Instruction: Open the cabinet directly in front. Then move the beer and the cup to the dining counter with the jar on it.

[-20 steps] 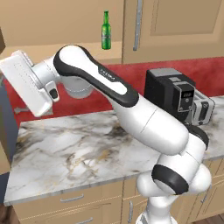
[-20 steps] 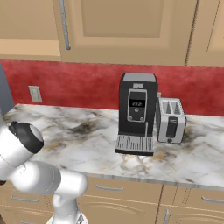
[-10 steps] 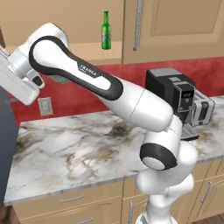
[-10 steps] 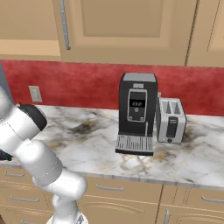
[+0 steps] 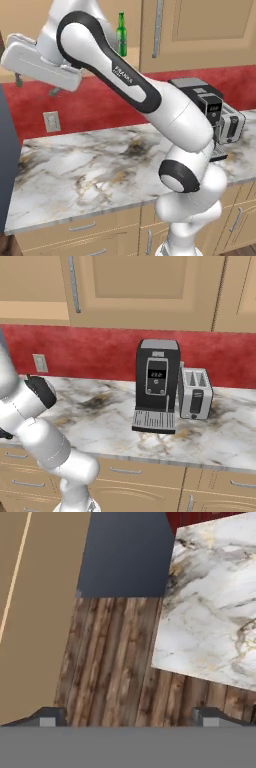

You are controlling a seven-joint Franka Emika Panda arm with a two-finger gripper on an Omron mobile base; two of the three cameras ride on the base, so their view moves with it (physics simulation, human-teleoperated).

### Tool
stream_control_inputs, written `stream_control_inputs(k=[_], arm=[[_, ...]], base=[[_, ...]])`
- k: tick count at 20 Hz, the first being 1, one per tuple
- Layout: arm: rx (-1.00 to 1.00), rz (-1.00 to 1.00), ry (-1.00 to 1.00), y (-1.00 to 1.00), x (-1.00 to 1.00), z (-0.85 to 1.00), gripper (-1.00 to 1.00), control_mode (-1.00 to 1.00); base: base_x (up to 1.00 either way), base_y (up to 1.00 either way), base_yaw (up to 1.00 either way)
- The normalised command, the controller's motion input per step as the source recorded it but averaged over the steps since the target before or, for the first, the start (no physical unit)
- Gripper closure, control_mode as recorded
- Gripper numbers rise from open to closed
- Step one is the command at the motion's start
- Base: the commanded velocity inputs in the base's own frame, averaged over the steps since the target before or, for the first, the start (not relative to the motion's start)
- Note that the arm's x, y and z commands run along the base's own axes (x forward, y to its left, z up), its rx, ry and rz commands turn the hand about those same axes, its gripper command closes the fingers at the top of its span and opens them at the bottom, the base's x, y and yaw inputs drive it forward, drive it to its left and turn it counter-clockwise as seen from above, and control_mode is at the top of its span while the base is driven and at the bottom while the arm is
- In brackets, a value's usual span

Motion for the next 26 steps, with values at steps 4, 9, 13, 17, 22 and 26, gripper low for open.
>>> stream_control_inputs(k=[4, 9, 13, 17, 22, 26], arm=[[-0.02, -0.01, -0.16, -1.00, 0.00, -0.97, -1.00, -1.00], [0.00, 0.00, -0.11, -1.00, 0.00, -1.00, -1.00, -1.00], [-0.01, 0.00, -0.16, -1.00, 0.00, -0.97, -1.00, -1.00], [-0.05, 0.00, -0.21, -1.00, 0.00, -0.47, -1.00, -1.00], [-0.20, 0.00, -0.19, -0.93, -0.07, -0.06, -1.00, -1.00], [-0.20, 0.00, -0.15, -0.81, -0.11, 0.00, -1.00, -1.00]], base=[[0.00, 0.00, 0.00], [0.00, 0.00, 0.00], [0.00, 0.00, 0.00], [0.00, 0.00, 0.00], [0.00, 0.00, 0.00], [0.00, 0.00, 0.00]])
